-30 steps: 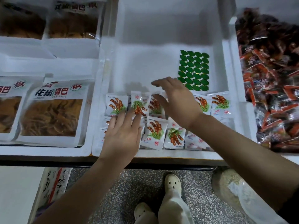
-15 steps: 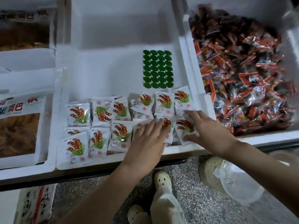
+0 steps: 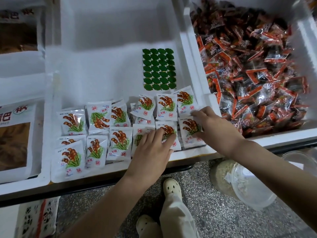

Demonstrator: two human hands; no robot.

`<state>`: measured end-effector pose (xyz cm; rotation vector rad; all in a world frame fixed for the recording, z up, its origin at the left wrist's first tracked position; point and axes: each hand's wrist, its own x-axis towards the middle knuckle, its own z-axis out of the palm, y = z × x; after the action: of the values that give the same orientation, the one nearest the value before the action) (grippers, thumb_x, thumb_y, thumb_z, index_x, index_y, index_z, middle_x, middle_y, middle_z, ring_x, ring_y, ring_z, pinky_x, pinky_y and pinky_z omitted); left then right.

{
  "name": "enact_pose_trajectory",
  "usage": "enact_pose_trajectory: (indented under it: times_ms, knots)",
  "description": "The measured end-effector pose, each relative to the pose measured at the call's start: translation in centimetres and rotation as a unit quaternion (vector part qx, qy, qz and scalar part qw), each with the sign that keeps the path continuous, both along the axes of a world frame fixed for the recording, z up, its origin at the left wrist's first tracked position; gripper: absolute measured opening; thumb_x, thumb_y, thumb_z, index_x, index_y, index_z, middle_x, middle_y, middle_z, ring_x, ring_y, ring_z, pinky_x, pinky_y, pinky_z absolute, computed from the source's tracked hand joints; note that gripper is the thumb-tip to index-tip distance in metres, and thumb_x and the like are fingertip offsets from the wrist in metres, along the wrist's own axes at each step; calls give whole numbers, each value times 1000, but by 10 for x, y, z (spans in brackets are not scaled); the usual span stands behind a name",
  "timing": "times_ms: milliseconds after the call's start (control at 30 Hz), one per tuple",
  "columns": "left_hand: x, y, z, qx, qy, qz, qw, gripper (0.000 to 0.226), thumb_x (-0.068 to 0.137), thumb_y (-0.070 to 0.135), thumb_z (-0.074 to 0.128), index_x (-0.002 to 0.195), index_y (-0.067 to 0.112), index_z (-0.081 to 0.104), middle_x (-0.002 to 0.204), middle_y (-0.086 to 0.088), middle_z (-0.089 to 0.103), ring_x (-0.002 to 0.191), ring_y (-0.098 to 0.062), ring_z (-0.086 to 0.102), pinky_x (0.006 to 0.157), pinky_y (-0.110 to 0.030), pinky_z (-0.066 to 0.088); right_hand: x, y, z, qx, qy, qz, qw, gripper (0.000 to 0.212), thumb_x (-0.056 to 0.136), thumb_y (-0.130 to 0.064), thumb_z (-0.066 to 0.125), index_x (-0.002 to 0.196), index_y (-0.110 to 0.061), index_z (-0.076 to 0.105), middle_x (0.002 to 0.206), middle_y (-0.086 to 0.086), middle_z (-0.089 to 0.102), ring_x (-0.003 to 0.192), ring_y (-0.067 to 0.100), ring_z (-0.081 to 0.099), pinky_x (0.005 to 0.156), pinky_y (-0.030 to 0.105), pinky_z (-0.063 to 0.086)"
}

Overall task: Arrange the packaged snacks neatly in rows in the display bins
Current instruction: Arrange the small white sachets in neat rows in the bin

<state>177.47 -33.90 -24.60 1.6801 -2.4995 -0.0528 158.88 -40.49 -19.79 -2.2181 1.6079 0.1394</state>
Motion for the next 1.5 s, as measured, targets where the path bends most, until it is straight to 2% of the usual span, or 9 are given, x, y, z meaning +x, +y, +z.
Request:
enact_pose_trajectory:
  times_ms: [233, 333, 433, 533, 633, 767, 1100, 1300, 1500]
  knots:
    - [0, -2, 3, 3, 14, 6, 1000, 43, 77, 33, 72, 116, 18, 63, 98, -4, 59, 91, -23, 59, 78, -36, 50, 2, 4, 6, -51, 92, 53, 993, 55, 91, -41, 55, 137, -18, 35, 133, 4, 36, 117, 23, 49, 78, 31, 48]
    - [2, -4, 3, -5, 13, 2, 1000, 36, 85, 37, 58, 115, 17, 62, 100, -4, 60, 94, -23, 58, 86, -34, 39, 12, -8, 12, -122, 8, 70, 990, 45, 85, -24, 66, 125, -6, 54, 117, 12, 54, 99, 31, 60, 69, 36, 52]
    - [12, -9, 10, 4, 43, 6, 999, 39, 90, 34, 38, 116, 16, 60, 108, -4, 60, 102, -20, 52, 90, -33, 34, 40, -34, 14, -152, -75, 100, 980, 45, 92, -20, 57, 132, -5, 47, 128, 13, 53, 114, 30, 54, 89, 36, 48]
    - [28, -28, 25, 24, 70, 64, 995, 36, 94, 20, 45, 128, 12, 54, 124, -9, 56, 116, -24, 53, 100, -38, 41, 69, -61, 5, -99, -48, 135, 985, 62, 97, -33, 45, 147, -7, 20, 152, 10, 27, 140, 24, 25, 114, 30, 18]
    - [44, -61, 31, 51, 88, 105, 989, 46, 99, 13, 41, 145, 15, 32, 150, -6, 30, 139, -22, 27, 114, -32, 18, 79, -75, -9, -37, 2, 133, 990, 67, 96, -36, 46, 147, -6, 14, 152, 11, 26, 140, 26, 23, 114, 34, 20]
    - [47, -100, 27, 85, 63, 94, 990, 48, 102, 13, 33, 149, 12, 21, 155, -7, 22, 143, -20, 17, 115, -30, 11, 76, -75, -24, -22, -69, 133, 988, 53, 97, -19, 47, 144, -10, 23, 141, 11, 43, 128, 25, 43, 106, 33, 33]
    - [51, -101, 19, 74, 12, 99, 992, 38, 102, 22, 33, 136, 7, 41, 129, -9, 45, 122, -24, 37, 104, -31, 23, 75, -78, -36, -47, -152, 199, 967, 54, 98, -9, 41, 146, -7, 17, 142, 14, 42, 129, 26, 42, 107, 27, 30]
    - [49, -92, 25, 74, 14, 109, 991, 43, 102, 20, 34, 142, 5, 35, 139, -12, 43, 135, -27, 30, 115, -34, 13, 77, -57, -31, -139, -204, 194, 949, 40, 92, -3, 49, 132, -1, 44, 123, 16, 55, 113, 29, 54, 99, 34, 42]
    - [73, -38, 29, 2, 22, 115, 993, 36, 82, -1, 62, 118, 3, 56, 107, -14, 60, 100, -31, 57, 90, -40, 45, 59, 2, -33, -155, -168, 228, 947, 34, 83, -19, 67, 115, -11, 60, 106, 4, 63, 95, 20, 60, 81, 32, 51]
